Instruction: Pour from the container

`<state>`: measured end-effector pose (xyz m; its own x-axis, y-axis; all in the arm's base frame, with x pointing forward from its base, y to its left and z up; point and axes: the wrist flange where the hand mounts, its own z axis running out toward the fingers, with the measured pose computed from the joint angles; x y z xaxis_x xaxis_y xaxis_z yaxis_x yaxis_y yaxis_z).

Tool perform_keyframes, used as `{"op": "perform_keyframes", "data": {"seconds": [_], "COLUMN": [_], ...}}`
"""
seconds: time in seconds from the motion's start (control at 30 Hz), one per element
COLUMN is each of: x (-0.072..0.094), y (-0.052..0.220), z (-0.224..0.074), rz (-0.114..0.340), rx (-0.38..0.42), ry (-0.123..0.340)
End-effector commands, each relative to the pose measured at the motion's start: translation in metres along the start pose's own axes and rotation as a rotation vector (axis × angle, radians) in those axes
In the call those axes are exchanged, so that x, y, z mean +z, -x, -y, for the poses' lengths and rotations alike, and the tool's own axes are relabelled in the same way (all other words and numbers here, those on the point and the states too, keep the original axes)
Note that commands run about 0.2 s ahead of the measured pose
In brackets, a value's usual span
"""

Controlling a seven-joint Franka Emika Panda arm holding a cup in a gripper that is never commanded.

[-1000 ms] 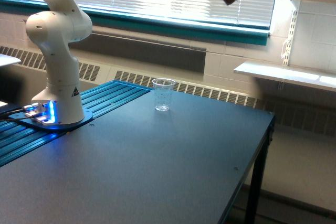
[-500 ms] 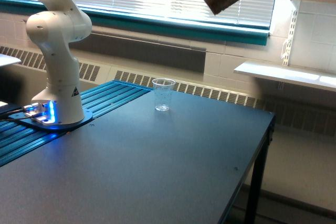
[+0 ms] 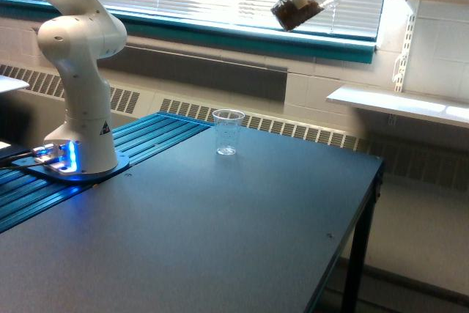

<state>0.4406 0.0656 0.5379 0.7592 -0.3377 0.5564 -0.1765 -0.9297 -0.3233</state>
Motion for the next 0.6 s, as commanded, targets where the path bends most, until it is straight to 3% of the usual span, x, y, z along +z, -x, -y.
{"op": "perform_keyframes", "data": {"seconds": [0.03, 0.6], "x": [-0.006, -0.008], "y": [0.021, 0.086], "z": [0.009, 0.015], "rz": [0.010, 0.090], "rx": [-0.103, -0.191], "ry": [-0.022, -0.063]}}
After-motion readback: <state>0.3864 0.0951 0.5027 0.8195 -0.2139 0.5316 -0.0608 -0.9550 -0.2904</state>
